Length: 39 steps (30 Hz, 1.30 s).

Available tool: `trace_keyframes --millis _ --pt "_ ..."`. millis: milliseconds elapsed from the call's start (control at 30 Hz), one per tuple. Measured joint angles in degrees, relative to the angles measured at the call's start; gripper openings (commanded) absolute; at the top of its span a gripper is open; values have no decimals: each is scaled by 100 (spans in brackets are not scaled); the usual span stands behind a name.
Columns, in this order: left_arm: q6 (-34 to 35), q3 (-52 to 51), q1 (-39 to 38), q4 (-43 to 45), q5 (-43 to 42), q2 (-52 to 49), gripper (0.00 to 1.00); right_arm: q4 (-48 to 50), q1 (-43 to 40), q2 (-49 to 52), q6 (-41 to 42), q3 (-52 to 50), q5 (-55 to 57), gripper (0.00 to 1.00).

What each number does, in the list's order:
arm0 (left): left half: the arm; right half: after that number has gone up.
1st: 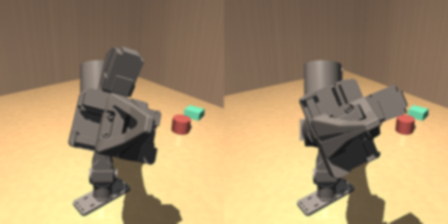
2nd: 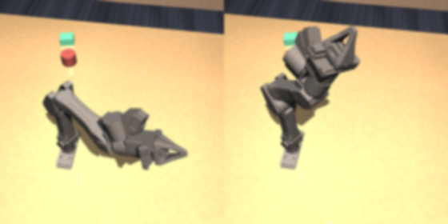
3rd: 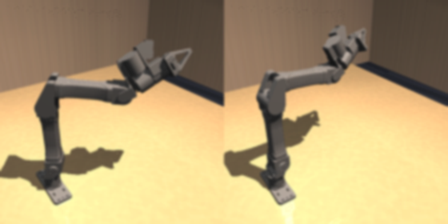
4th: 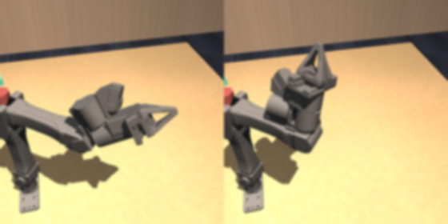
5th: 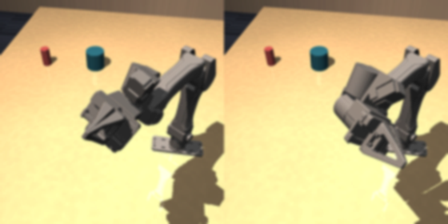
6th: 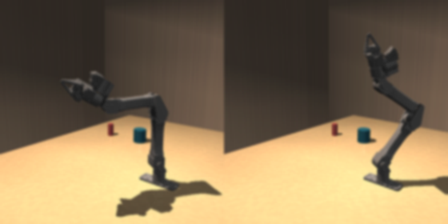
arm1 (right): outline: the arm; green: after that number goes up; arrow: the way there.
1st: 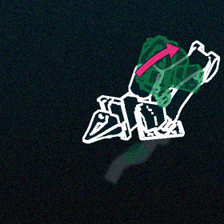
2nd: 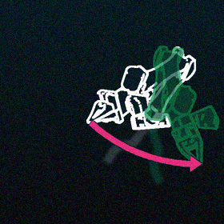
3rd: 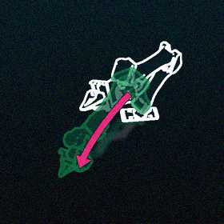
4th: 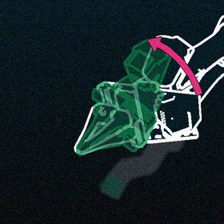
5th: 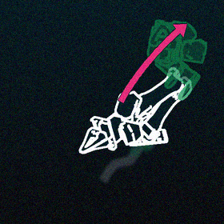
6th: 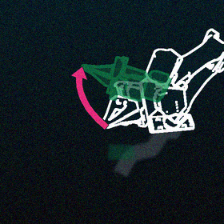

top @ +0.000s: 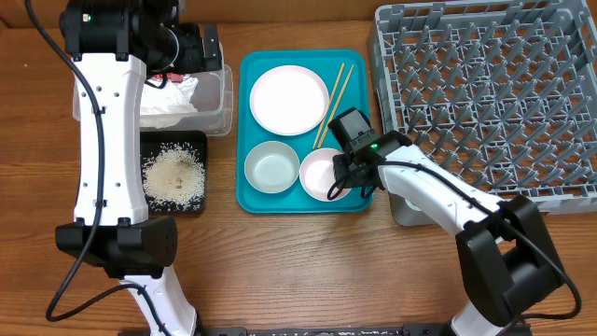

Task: Sort waste into correct bins and load items into the dishwasher
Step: 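Grasp the pink bowl rim with the right gripper and lift, then carry the pink bowl right and set it in the dish rack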

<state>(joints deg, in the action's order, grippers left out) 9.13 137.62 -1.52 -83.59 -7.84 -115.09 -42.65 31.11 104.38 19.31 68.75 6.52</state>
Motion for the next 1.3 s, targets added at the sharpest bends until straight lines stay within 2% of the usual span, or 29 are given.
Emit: trace_keyframes --millis 133,200,367,500,733,833,1067,1300 --pt "0 0 0 2 0 0 100 9 2 109 13 0 20 17" --pt "0 0 2 2 0 0 100 11 0 122 -7 0 37 4" --pt "2 0 0 0 0 0 100 -197 2 122 59 83 22 4" --pt "0 0 0 0 0 0 100 -859 2 122 52 476 229 4" --pt "2 0 0 0 4 0 100 -1987 0 24 17 2015 1051 4" --pt "0 0 2 0 17 0 100 -2065 2 -232 20 2640 1624 4" --pt "2 0 0 0 17 0 100 -1287 -2 -953 17 3176 3622 4" --pt "2 0 2 0 20 0 100 -144 -457 -496 -179 3176 4920 4"
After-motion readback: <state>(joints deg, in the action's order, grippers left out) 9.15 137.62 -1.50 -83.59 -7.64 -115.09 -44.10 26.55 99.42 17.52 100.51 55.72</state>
